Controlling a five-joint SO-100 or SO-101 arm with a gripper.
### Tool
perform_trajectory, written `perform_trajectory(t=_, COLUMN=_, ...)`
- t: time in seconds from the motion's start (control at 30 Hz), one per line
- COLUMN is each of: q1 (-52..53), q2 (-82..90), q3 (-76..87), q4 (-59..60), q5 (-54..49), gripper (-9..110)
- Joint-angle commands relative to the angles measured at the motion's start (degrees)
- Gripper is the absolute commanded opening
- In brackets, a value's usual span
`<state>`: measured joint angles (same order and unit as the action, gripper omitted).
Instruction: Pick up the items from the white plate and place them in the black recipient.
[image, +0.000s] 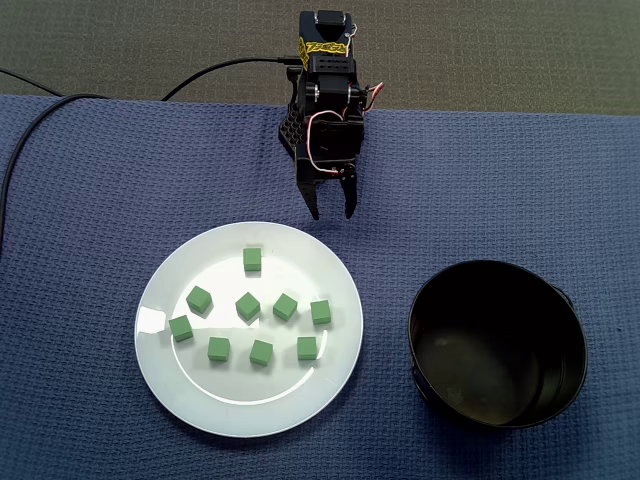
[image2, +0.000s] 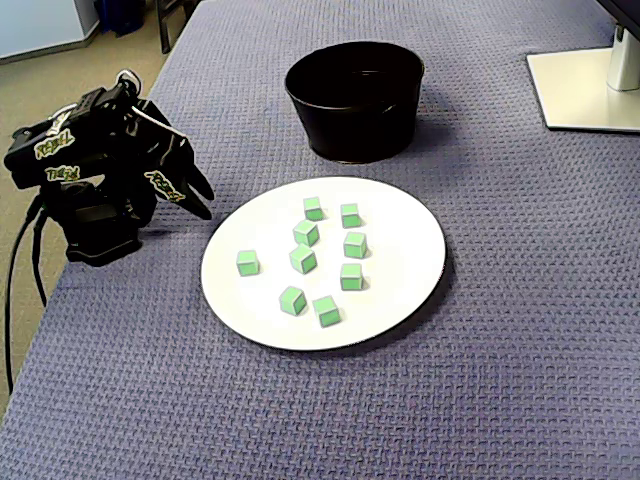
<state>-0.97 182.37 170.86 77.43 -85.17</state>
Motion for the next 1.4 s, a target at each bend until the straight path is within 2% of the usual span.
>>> perform_trajectory(t=0.0, q1=-1.85, q2=-0.35, q3=0.70, q4=-6.94, q5=17.23, gripper=5)
perform_trajectory(t=0.2, q1=-0.35, q2=-1.14, q3=0.44, q4=-11.43, q5=18.98, gripper=11)
perform_trajectory(t=0.3, q1=-0.18, q2=-4.66, q3=-1.85, q4=-11.95, q5=19.25, gripper=5)
perform_trajectory(t=0.4, q1=0.35, q2=-12.22, q3=-9.32, q4=-11.60, q5=21.01, gripper=4)
perform_trajectory(t=0.5, q1=1.05, q2=-21.45, q3=-22.15, q4=-6.24, q5=20.65, gripper=5)
perform_trajectory(t=0.67, q1=4.92, q2=-37.00, q3=-45.44, q4=2.99, q5=10.28, gripper=9)
perform_trajectory(t=0.8, q1=12.22, q2=-49.31, q3=-57.48, q4=4.92, q5=-3.96, gripper=13)
perform_trajectory(t=1.07, q1=28.30, q2=-64.95, q3=-63.11, q4=1.05, q5=-30.23, gripper=17)
perform_trajectory(t=1.23, q1=32.61, q2=-73.04, q3=-62.23, q4=-6.86, q5=-32.08, gripper=18)
perform_trajectory(t=1.37, q1=33.13, q2=-79.01, q3=-59.85, q4=-14.50, q5=-28.56, gripper=19)
